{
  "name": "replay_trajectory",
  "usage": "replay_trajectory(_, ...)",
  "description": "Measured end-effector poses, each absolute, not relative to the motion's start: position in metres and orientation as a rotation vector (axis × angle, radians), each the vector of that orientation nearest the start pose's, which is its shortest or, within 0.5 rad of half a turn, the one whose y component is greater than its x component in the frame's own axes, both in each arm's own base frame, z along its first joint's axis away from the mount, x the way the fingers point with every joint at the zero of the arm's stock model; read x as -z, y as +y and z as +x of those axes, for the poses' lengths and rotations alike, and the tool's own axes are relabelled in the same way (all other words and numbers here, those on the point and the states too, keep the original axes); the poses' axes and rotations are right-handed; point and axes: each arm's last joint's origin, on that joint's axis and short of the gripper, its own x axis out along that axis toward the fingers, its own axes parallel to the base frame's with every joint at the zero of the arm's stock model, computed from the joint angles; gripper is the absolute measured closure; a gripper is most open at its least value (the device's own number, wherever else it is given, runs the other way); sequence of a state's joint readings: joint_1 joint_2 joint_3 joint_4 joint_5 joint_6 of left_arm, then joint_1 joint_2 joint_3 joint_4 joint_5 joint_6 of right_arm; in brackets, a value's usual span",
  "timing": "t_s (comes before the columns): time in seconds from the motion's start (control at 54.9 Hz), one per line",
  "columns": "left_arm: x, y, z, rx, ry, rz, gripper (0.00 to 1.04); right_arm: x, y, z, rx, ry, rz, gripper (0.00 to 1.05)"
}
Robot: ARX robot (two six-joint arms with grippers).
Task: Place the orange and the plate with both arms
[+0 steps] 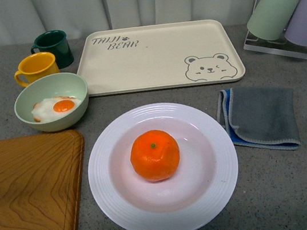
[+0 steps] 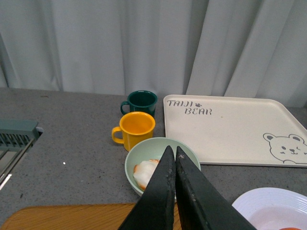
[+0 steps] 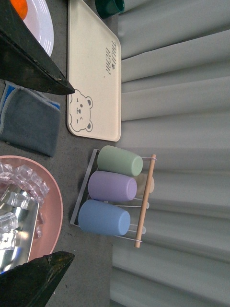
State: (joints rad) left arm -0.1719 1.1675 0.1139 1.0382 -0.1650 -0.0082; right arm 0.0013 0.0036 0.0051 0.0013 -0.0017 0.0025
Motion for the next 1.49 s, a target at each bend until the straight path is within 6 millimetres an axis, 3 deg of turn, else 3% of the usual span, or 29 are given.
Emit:
replay_trajectory(0.51, -0.165, 0.000, 0.145, -0.002, 0.005, -0.007, 1.01, -0.165, 0.000, 0.098, -0.003, -0.003, 0.002, 0.09)
replay_trajectory(1.493, -0.173, 0.000, 0.112, 0.000, -0.023, -0.007, 1.01, -0.165, 0.000, 0.098, -0.003, -0.003, 0.002, 0.09)
